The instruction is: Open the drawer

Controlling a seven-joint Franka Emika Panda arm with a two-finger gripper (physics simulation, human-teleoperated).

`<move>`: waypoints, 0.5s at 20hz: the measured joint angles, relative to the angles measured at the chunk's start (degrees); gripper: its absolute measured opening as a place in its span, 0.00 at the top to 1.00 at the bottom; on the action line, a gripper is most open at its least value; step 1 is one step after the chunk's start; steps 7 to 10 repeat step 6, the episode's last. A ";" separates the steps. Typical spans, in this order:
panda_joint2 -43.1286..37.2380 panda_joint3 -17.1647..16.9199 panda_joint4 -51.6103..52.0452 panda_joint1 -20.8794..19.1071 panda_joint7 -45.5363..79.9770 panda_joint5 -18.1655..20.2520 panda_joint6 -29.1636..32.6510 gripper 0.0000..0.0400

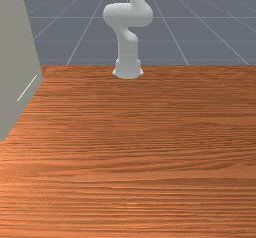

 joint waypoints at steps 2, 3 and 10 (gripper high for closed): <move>0.31 0.43 0.20 0.17 0.52 0.33 0.01 0.94; 0.76 0.51 0.58 0.09 0.66 0.41 0.16 0.94; 1.36 1.03 1.06 -0.14 0.92 0.80 0.30 0.86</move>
